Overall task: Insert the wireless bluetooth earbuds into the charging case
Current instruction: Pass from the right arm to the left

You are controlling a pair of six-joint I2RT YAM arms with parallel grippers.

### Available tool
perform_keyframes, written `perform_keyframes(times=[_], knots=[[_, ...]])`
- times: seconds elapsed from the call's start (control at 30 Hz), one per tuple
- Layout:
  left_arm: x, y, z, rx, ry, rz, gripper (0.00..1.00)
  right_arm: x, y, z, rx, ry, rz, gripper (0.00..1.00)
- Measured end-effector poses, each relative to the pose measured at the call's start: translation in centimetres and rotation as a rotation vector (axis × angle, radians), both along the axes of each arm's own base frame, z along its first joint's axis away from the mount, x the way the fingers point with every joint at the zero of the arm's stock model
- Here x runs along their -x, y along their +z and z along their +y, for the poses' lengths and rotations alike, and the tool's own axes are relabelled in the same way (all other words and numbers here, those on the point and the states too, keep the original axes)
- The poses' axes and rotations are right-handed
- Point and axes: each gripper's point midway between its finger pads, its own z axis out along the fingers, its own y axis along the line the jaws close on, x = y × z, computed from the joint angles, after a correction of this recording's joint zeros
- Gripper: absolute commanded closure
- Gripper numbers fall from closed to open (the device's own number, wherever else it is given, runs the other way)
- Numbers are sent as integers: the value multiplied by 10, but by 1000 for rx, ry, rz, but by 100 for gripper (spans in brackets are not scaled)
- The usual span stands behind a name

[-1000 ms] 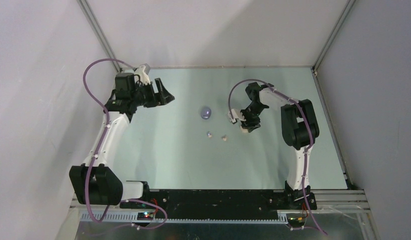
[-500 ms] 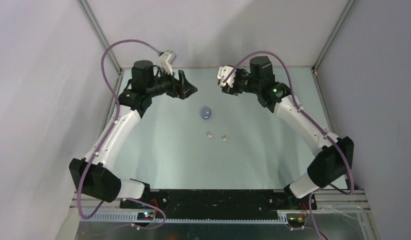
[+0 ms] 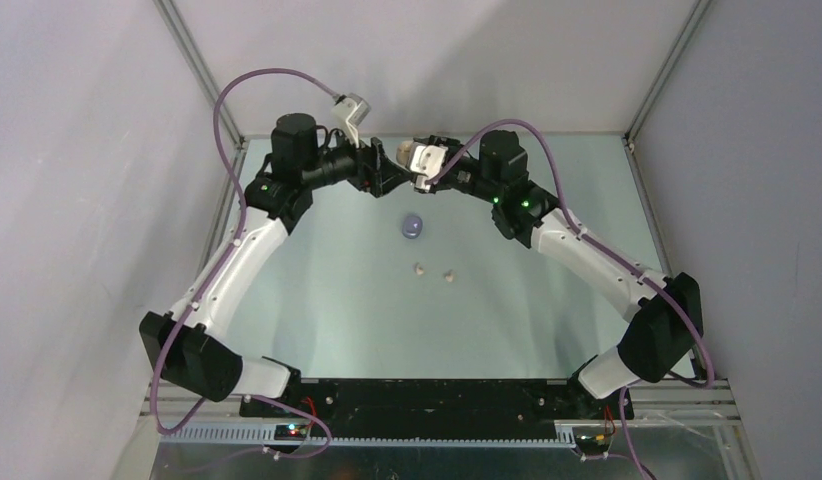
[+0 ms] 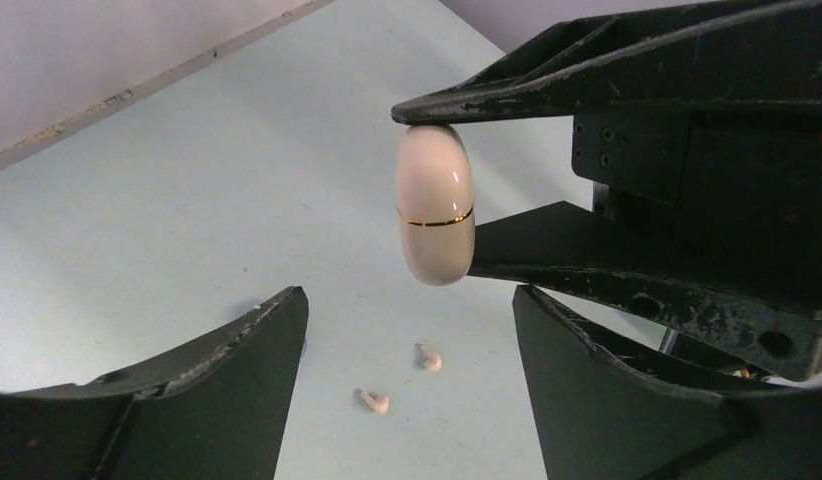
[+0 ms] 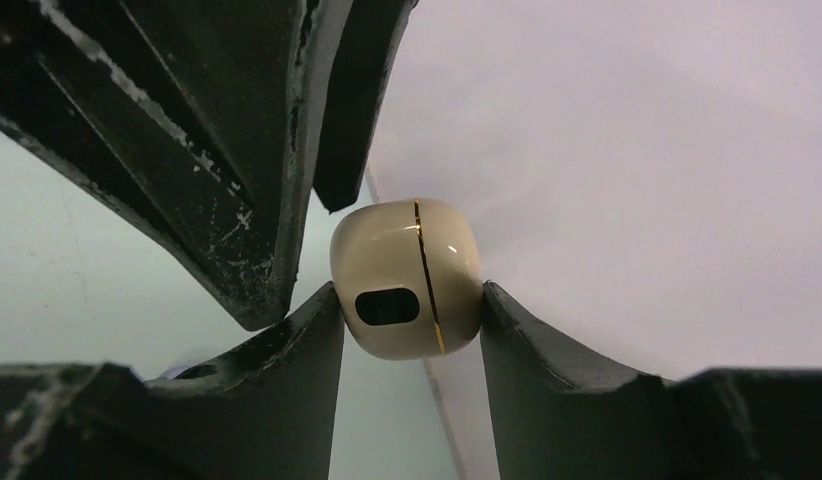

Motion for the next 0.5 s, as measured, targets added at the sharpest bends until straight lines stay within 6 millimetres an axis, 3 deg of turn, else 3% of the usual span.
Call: perform_keyframes(times=[0.07,0.17,0.33,0.5], knots=[[-1,0,0,1,2,-3,30,0,5,1,-13,-3,-19,68],[-1,0,-2,2,-2,-3,32,2,15,6,-35,2,-50,68],[0,1,-3,5,-10,-7,24,4,20,9,-46,2,-81,68],[10,7,-7,36,-92,-12,22,6,23,8,-56,-1,-94,68]])
